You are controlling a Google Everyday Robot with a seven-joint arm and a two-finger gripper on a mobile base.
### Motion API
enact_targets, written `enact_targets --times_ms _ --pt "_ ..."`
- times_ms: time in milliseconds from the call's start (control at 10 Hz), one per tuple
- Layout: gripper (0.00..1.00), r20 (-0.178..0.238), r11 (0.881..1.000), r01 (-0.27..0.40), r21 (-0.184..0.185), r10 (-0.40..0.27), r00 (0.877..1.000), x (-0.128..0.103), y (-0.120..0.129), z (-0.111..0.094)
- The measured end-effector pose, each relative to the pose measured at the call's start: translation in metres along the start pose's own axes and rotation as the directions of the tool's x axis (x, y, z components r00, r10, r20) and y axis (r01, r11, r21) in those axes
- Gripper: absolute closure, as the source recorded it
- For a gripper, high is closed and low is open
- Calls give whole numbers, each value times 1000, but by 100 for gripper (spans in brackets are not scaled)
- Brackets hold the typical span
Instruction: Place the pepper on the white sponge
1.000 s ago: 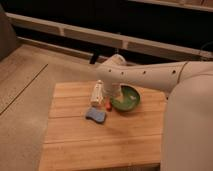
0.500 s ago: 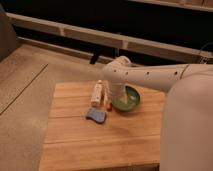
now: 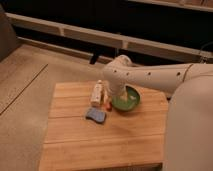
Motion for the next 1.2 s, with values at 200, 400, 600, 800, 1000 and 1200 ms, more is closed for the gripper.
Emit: enact_targets --times_ms 200,400,600,800,1000,1200 --pt "35 38 996 83 -31 -81 996 -19 13 10" --pt "35 56 986 151 -66 -148 987 -36 26 23" --pt "35 63 970 220 -106 -214 975 -53 42 37" --pt "35 48 944 291 -153 -287 957 -61 67 52" --pt "35 26 925 324 -199 -325 945 -55 90 62" --pt "35 10 919 328 -217 -334 943 -49 98 65"
